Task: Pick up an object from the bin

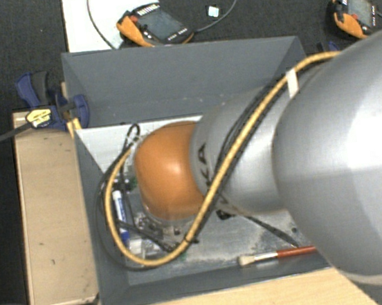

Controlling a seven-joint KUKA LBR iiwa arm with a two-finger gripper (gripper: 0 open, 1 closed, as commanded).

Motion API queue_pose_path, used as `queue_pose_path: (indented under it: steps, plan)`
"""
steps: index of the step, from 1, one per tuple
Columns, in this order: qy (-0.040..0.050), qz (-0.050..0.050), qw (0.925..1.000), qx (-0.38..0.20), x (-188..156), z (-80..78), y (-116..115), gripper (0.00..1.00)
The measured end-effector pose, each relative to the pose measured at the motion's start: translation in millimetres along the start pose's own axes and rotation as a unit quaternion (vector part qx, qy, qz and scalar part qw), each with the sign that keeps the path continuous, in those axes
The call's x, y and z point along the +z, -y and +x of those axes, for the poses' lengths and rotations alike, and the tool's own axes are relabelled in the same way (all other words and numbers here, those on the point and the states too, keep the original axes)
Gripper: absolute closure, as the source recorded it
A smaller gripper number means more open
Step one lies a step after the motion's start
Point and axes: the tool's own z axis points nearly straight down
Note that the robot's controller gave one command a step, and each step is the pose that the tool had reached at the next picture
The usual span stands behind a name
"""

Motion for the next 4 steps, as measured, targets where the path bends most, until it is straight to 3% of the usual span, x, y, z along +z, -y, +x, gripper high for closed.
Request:
queue_pose_path:
  steps: [2,3,4]
  plan:
    - [-0.0031,0.002,1.0,0.001,15.7,2.0,1.3,1.0]
    - [-0.0015,0.001,1.0,0.001,3.1,1.1,0.8,1.0]
    - [-0.0054,0.003,1.0,0.001,-24.9,2.4,1.6,1.0]
